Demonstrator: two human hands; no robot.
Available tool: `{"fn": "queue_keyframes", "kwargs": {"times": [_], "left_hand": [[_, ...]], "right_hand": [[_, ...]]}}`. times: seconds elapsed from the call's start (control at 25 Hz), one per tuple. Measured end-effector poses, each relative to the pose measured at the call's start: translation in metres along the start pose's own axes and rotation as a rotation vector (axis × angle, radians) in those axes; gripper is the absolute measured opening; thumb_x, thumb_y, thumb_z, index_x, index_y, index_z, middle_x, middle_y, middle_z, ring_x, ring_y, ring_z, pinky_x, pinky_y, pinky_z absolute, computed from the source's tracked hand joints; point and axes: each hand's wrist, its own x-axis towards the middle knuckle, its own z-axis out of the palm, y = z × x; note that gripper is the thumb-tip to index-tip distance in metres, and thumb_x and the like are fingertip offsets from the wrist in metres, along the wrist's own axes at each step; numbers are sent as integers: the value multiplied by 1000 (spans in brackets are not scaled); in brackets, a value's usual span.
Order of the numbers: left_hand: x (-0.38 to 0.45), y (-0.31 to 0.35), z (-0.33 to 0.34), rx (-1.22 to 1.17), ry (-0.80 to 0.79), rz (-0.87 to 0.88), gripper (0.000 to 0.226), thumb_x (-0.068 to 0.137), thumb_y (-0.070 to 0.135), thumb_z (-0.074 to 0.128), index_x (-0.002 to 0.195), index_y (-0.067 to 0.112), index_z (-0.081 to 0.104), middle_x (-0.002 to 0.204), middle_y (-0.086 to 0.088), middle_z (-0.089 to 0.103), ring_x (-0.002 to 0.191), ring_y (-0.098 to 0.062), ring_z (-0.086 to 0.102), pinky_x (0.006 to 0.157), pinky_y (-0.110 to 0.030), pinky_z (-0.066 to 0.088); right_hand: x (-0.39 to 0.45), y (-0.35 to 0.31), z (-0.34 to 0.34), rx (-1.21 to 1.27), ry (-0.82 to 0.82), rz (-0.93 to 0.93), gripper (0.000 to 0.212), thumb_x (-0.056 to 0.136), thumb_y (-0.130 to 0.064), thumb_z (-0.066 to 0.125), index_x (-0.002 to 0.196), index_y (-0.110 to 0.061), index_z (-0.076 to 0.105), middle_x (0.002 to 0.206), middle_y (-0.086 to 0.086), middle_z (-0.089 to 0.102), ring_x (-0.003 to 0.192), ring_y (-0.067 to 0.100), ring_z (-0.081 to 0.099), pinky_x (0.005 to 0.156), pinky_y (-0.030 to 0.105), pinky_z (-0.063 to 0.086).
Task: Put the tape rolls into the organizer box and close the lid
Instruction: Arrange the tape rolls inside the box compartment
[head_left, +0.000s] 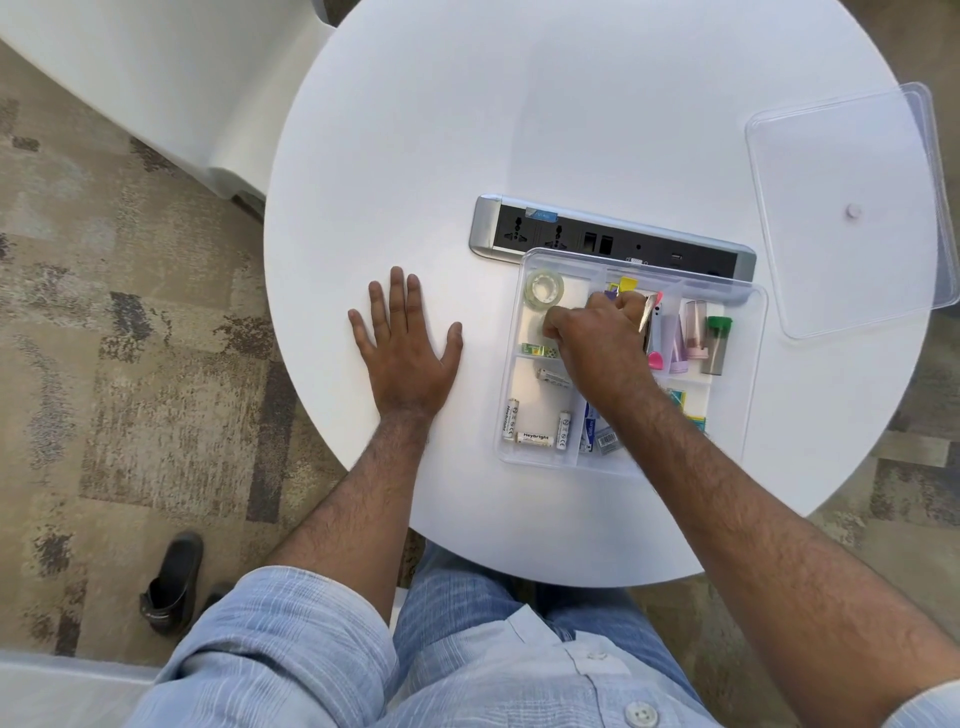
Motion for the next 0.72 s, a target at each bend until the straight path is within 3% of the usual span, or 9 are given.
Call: {"fn": "queue_keyframes", "kwargs": {"times": [0.16,0.32,0.56,0.64,0.72], "left_hand": [[0,0,1,4,10,5,81,103,64,30,166,16,14,176,-1,12,163,-28,12,129,-61,13],[0,0,0,-3,1,4,81,102,64,30,166,16,14,176,-1,12,164,-28,11,129,-61,13],[0,1,-3,-14,-8,3,81,102,63,32,166,16,16,176,-2,13,163,-28,12,129,-62,13],[0,1,-4,-17,-6,0,81,102,62,33,166,16,17,176,-2,13,163,-28,12,129,-62,13],[0,1,-4,-20,-4,0,81,102,63,32,166,16,16,176,-2,13,163,-28,12,129,-62,14]], "right_hand": [[3,-9,5,61,32,-45,42,69,-1,84,95,-30,70,76,0,68,79,21,59,83,37,21],[4,-7,10,151,-28,1,42,79,-7,76,109,-35,64,93,0,67,94,25,56,77,33,11],[-5,-4,7,236,-14,13,39,87,-7,67,116,-33,62,96,0,68,93,22,57,89,37,21],[-5,2,3,343,18,22,31,90,-8,62,112,-30,63,99,-6,71,91,18,58,88,35,20],[-4,11,-1,474,2,14,17,95,-22,63,110,-30,63,100,-17,71,86,9,60,90,35,21]]}}
